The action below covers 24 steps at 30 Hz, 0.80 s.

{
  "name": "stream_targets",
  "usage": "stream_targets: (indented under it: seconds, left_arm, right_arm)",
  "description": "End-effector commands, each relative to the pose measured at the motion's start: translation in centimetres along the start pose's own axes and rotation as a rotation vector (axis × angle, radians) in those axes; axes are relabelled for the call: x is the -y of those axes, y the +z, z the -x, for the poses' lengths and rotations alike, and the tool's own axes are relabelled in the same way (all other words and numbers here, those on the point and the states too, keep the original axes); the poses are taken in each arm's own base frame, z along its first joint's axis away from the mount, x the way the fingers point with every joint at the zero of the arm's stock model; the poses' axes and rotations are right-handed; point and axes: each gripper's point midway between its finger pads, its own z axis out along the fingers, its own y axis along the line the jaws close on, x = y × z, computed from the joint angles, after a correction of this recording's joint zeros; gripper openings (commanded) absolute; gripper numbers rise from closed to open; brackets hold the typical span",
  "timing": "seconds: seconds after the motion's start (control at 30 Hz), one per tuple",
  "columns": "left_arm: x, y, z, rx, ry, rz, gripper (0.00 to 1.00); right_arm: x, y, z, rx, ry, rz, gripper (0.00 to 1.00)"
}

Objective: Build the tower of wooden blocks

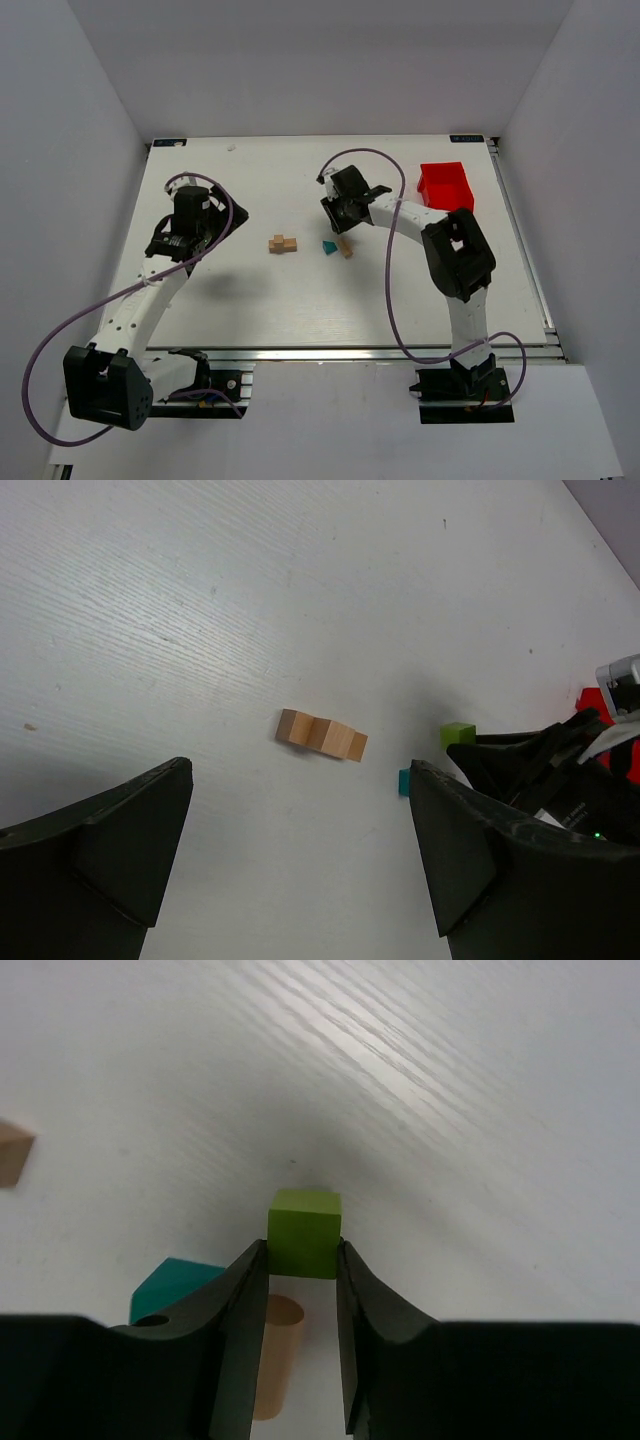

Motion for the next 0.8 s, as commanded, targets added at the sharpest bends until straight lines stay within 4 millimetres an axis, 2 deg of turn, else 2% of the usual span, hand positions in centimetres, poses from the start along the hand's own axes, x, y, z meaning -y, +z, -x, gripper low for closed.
stream_targets:
  seconds: [0.0,0.03,0.07,0.13,0.17,0.3,0.37,0.4,0.43,0.47,0.77]
  left_arm:
    - [0.7,-0.3,0.3,0.016,0.023,-0.045,0.98]
    - [0.8,-0.3,0.3,0.022,0.023,-0.052,0.98]
    - [1.0,-0.5,0.3,0.026,0.023,-0.066,0.98]
    - [1.1,-0.4,0.2,0.028,0.023,-0.081,0.98]
    - [1.1,-0.4,0.2,0.027,0.026,-0.085,0.98]
    - [1.3,-0.2,0.1,0.018,0.044,-0.096,0.98]
    - [1.1,-0.1,0.0,0.019,0.043,-0.089,0.98]
    - [1.1,-0.1,0.2,0.024,0.042,-0.088,0.98]
    - [1.0,-0.2,0.3,0.033,0.041,-0.081,0.98]
    - [0.9,-0.2,0.4,0.038,0.044,-0.080,0.98]
    - [0.7,-0.2,0.6,0.054,0.046,-0.078,0.98]
  right_arm:
    - [-3.1,-4.9,6.1,0.223,-0.343,0.196,0.13]
    - [-4.4,-5.7,6.5,0.259,-0.408,0.261,0.12]
    - [-4.8,-5.9,6.2,0.270,-0.457,0.282,0.12]
    - [-5.6,-7.3,7.0,0.333,-0.580,0.320,0.12]
    - [-6.7,-7.9,6.6,0.346,-0.630,0.384,0.12]
    - [-8.7,-9.2,6.2,0.399,-0.802,0.483,0.14]
    - [-9.7,-9.2,5.5,0.382,-0.865,0.533,0.14]
    - [-9.9,-8.6,5.1,0.363,-0.878,0.549,0.14]
    - [-10.2,-8.9,6.2,0.376,-0.896,0.546,0.14]
    - [-10.6,-8.1,5.3,0.340,-0.911,0.562,0.15]
    - [-12.5,-5.6,5.5,0.333,-1.034,0.527,0.17]
